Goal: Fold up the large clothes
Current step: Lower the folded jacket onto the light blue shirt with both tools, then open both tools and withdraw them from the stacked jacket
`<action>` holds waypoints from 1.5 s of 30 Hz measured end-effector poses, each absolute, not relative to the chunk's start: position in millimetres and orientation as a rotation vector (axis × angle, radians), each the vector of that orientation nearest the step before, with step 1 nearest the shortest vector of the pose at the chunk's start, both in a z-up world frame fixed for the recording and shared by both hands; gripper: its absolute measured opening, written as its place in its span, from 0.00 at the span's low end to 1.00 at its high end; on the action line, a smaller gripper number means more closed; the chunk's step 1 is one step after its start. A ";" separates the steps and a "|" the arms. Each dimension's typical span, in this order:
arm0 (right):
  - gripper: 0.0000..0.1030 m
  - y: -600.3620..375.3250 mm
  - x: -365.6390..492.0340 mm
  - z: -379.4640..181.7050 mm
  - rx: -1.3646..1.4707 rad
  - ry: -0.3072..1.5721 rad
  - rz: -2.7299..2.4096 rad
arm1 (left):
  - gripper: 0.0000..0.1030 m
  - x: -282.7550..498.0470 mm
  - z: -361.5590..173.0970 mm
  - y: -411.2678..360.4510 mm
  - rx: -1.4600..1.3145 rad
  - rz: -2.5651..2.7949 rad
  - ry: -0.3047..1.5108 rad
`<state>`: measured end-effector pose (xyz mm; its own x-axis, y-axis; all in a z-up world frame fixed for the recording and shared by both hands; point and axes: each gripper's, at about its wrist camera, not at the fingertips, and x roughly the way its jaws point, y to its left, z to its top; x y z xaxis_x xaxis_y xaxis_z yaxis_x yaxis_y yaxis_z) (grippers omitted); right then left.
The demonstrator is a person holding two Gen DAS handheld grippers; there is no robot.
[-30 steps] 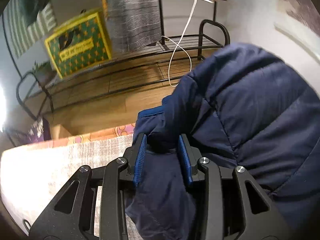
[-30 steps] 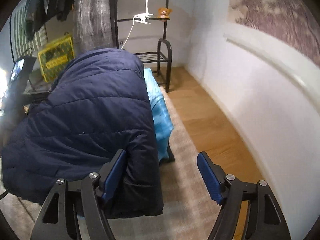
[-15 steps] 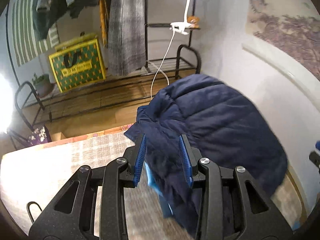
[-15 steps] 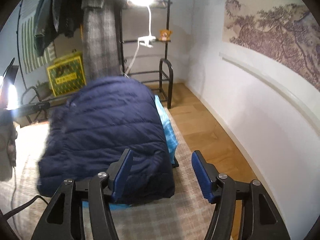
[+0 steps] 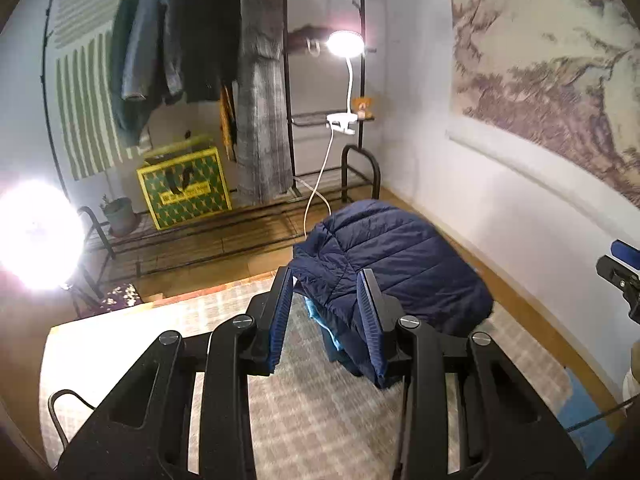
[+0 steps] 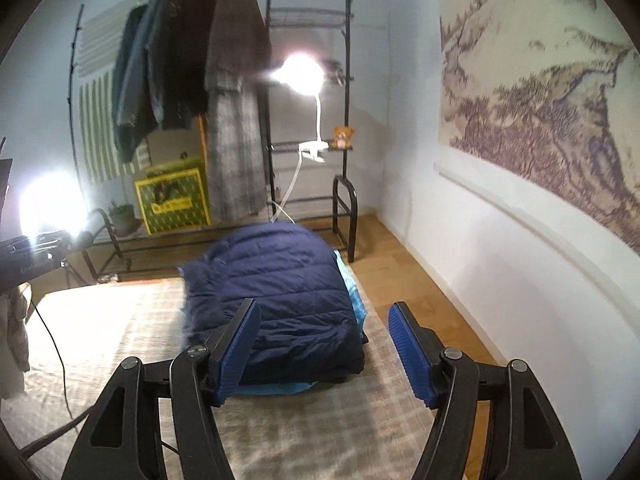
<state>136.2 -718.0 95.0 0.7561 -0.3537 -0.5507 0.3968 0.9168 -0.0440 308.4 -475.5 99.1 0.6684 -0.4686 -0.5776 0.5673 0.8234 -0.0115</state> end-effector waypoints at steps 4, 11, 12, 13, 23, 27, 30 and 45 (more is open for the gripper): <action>0.68 -691.9 106.9 123.5 0.065 0.549 -0.398 | 0.35 267.6 131.3 -441.0 0.169 -0.601 0.550; 0.68 -648.8 60.0 163.5 0.039 0.483 -0.371 | 0.35 207.5 173.5 -388.9 0.154 -0.611 0.478; 0.68 -641.9 52.8 169.5 0.033 0.472 -0.367 | 0.35 199.3 180.3 -380.5 0.149 -0.613 0.470; 0.68 -637.6 48.0 172.8 0.030 0.467 -0.366 | 0.35 192.7 184.9 -374.3 0.145 -0.614 0.464; 0.68 -594.2 -0.4 211.9 0.012 0.395 -0.315 | 0.35 129.4 225.6 -313.7 0.139 -0.605 0.393; 0.78 -579.6 -14.4 213.4 0.017 0.377 -0.294 | 0.35 101.5 225.1 -292.6 0.146 -0.606 0.382; 0.78 -565.7 -22.9 205.4 0.015 0.384 -0.280 | 0.35 82.3 210.7 -279.4 0.153 -0.621 0.399; 0.99 -516.0 -30.6 142.3 -0.011 0.408 -0.360 | 0.51 65.5 105.9 -251.6 0.133 -0.665 0.516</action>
